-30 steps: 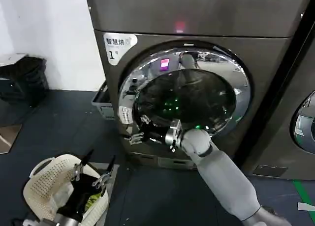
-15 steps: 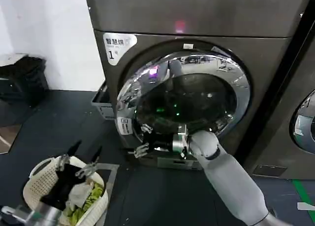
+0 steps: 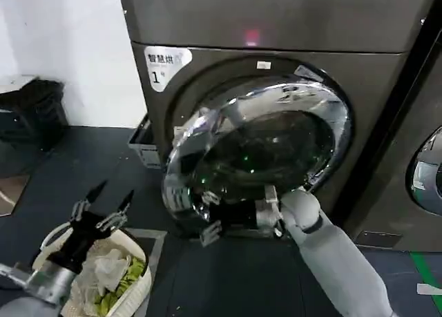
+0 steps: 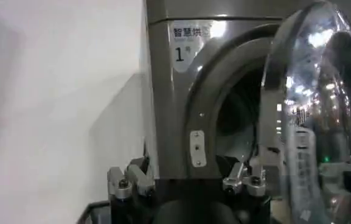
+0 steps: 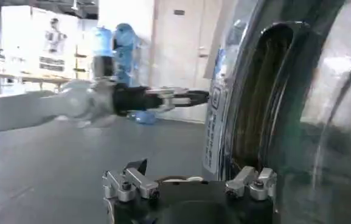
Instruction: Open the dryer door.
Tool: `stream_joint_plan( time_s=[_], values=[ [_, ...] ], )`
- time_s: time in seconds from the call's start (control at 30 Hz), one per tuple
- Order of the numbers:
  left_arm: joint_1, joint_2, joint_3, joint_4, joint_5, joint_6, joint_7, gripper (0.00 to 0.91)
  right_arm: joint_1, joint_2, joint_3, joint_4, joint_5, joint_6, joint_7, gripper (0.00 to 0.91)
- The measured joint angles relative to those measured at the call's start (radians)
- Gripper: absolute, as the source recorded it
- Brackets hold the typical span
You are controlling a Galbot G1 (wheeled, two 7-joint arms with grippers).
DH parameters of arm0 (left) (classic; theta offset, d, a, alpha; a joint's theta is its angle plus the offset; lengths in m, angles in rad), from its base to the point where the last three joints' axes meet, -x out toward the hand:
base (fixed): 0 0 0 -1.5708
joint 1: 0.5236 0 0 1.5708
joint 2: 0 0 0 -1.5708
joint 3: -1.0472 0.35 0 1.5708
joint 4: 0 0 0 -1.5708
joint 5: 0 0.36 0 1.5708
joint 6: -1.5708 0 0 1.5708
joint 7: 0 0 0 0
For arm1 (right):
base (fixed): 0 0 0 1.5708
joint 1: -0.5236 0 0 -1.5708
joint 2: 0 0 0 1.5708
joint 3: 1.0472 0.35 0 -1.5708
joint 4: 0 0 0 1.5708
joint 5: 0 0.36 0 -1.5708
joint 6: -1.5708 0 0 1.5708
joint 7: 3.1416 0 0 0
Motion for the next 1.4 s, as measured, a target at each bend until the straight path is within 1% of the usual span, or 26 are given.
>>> stream_joint_plan(
  time_s=[0.07, 0.23, 0.5, 0.63, 0.9, 1.0, 1.13, 1.4],
  values=[
    [-0.009, 0.017, 0.013, 0.008, -0.001, -0.001, 0.002, 0.907, -0.013, -0.011, 0.008, 0.007, 0.005, 0.002, -0.029, 0.907],
    [-0.034, 0.048, 0.038, 0.032, -0.008, -0.003, 0.004, 0.907, -0.045, -0.037, 0.030, 0.020, 0.007, 0.032, -0.091, 0.907],
    [-0.070, 0.079, 0.072, 0.056, -0.013, -0.004, 0.005, 0.907, -0.101, -0.077, 0.073, 0.036, 0.005, 0.038, -0.195, 0.907],
    [-0.083, 0.089, 0.084, 0.060, -0.026, -0.004, 0.010, 0.907, -0.125, -0.090, 0.095, 0.041, -0.012, 0.038, -0.239, 0.907],
    [-0.116, 0.123, 0.122, 0.074, -0.066, 0.004, 0.020, 0.907, -0.180, -0.127, 0.145, 0.043, -0.013, 0.082, -0.251, 0.907],
    [-0.130, 0.147, 0.137, 0.071, -0.096, 0.021, 0.020, 0.907, -0.198, -0.141, 0.163, 0.056, -0.010, 0.085, -0.251, 0.907],
    [-0.160, 0.183, 0.168, 0.076, -0.097, 0.028, 0.022, 0.907, -0.230, -0.165, 0.190, 0.078, -0.009, 0.098, -0.251, 0.907],
    [-0.230, 0.243, 0.273, 0.106, -0.103, 0.029, 0.031, 0.907, -0.343, -0.214, 0.280, 0.129, -0.013, 0.127, -0.251, 0.907]
  ],
)
